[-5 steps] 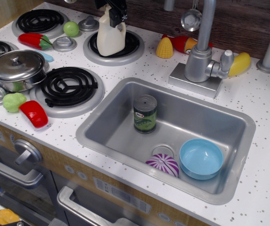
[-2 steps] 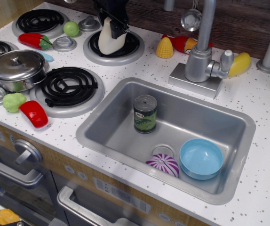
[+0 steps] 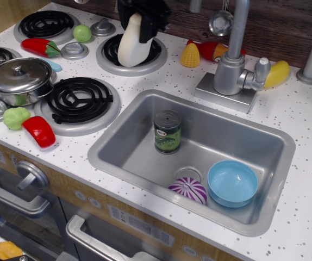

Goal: Put detergent in sink

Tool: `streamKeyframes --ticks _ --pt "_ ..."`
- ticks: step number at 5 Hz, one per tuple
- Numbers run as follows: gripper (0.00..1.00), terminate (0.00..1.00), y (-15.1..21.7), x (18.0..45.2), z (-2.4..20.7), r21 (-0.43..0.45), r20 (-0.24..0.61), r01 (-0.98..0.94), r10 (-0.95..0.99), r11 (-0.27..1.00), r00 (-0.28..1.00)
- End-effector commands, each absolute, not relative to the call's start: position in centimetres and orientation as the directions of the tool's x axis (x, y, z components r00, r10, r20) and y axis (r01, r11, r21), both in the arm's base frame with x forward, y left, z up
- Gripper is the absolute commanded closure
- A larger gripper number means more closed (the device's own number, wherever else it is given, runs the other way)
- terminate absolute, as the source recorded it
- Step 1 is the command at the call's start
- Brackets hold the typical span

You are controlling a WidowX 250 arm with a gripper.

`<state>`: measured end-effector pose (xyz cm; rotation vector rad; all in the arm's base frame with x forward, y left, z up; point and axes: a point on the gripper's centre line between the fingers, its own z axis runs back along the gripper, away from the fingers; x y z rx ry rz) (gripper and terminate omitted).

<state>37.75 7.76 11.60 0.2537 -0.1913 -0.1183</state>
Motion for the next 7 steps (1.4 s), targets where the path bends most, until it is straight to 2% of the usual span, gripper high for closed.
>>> streamKeyframes --ticks 1,2,3,5,6,7 --pt "1.0 0.0 4.6 32.9 13.2 0.248 0.239 -0.074 0.013 0.966 0.971" --pt "1.0 0.0 2.8 30.5 9.8 0.191 0.262 -0.111 0.059 0.975 0.963" --pt "1.0 0.0 1.8 29.2 6.3 0.156 0.312 -0.144 0.09 0.977 0.946" --pt "1.0 0.0 0.9 29.3 0.9 0.046 0.363 -0.107 0.083 0.993 0.928" --pt "0.0 0.0 0.6 29.8 -0.4 -0.038 0.351 -0.064 0.073 0.997 0.933" --pt "0.0 0.0 0.6 29.8 -0.4 -0.038 0.351 -0.064 0.073 0.997 0.933"
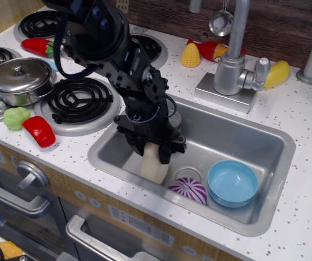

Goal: Put detergent in sink

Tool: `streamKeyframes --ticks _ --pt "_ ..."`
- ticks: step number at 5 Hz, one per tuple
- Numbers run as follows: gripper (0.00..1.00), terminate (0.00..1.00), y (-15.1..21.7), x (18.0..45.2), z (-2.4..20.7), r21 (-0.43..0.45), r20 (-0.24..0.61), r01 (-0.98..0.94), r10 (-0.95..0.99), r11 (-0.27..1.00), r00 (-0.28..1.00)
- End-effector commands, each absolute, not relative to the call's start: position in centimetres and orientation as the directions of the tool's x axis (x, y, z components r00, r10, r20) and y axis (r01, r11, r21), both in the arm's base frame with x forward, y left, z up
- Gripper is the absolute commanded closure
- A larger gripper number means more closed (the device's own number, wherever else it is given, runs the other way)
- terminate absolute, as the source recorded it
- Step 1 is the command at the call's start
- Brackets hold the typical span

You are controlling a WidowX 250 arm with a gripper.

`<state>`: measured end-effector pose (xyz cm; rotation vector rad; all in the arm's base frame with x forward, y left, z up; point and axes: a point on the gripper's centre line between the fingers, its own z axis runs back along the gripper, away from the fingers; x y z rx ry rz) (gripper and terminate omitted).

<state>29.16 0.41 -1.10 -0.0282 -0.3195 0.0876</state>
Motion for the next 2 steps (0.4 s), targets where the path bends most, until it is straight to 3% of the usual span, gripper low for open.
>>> streamKeyframes --ticks 1,2 --pt "0.0 0.0 0.62 29.77 -0.4 -0.038 0.351 -0.064 0.073 0.997 0.933" --pt "0.0 1.0 0.62 29.77 -0.4 -0.038 0.351 -0.064 0.073 0.997 0.933"
